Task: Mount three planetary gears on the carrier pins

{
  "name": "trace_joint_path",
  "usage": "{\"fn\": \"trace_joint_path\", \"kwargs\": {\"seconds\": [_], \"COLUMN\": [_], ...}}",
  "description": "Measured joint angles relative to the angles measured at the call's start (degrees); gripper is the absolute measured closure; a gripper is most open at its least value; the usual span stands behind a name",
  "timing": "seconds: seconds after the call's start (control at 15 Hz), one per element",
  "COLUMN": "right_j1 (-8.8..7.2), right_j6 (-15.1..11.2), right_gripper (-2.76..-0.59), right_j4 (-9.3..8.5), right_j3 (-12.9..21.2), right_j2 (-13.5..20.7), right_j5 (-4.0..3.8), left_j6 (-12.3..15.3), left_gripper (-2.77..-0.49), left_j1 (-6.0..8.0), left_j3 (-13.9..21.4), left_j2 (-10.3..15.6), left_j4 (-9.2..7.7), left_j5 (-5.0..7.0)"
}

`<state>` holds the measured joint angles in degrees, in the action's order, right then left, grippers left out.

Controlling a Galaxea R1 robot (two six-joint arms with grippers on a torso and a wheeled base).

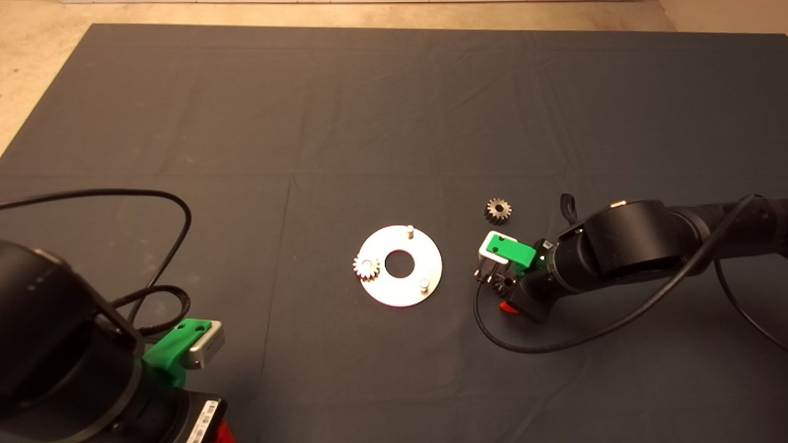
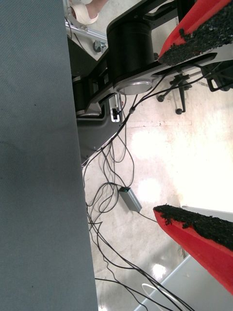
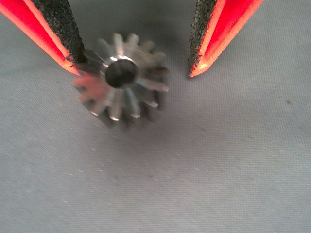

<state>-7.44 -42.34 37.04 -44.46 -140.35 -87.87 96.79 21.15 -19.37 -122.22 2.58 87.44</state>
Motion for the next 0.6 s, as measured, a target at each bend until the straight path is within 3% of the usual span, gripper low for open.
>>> {"fn": "trace_joint_path", "kwargs": {"seconds": [0.47, 0.6], "right_j1": [0.96, 0.96], "right_j6": [-0.18, -0.16], "right_gripper": [-1.38, -1.27], "right_j4": [2.84, 3.7], "right_j3": [-1.27, -1.78], "right_j2": [-0.94, -0.96], "right_j5": [-0.31, 0.05], "left_j6": [0.0, 0.0], "left_gripper": [-2.04, -2.04], "left_j1": [0.0, 0.0], "left_j3": [0.0, 0.0], "left_j2": [0.0, -0.02], "left_j4": [-0.01, -0.02], "left_j5": [0.01, 0.01]}}
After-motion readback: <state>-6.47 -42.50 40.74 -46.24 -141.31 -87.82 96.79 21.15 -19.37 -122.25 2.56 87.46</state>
